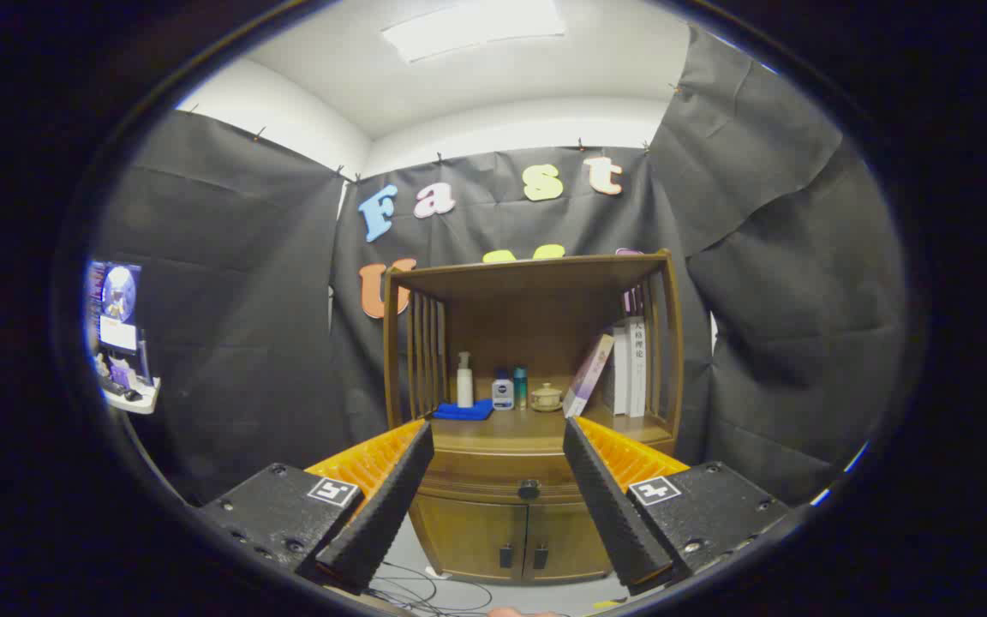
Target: Pull open the drawer, take out the items inside it, and place them on the countertop above the cabinet.
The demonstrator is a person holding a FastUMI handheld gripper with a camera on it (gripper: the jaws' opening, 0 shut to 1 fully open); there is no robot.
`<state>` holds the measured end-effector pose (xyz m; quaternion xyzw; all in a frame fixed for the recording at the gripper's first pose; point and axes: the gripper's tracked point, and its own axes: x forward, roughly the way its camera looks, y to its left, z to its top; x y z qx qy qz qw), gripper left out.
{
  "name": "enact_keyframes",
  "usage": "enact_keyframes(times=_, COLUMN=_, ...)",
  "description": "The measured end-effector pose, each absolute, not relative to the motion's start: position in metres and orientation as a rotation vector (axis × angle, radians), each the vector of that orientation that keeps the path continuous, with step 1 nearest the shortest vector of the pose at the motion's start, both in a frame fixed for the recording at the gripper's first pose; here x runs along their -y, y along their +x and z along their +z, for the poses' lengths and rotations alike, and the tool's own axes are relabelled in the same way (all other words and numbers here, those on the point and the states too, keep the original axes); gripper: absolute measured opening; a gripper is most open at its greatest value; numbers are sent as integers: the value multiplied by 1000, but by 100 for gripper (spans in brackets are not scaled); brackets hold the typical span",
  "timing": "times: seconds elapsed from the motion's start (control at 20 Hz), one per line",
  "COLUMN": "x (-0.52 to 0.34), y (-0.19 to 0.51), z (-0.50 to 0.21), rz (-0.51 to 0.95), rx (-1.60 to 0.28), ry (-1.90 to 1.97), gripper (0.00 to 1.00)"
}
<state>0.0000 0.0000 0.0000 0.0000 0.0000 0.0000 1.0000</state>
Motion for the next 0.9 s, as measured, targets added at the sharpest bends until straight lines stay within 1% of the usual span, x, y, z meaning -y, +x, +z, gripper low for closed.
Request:
enact_keyframes(times=0.6, x=-9, y=8, z=5, rz=0, rx=21, ry=-14, gripper=100)
enact_keyframes(times=0.9, x=-6, y=20, z=-7, rz=-3, rx=10, ry=-9, gripper=99)
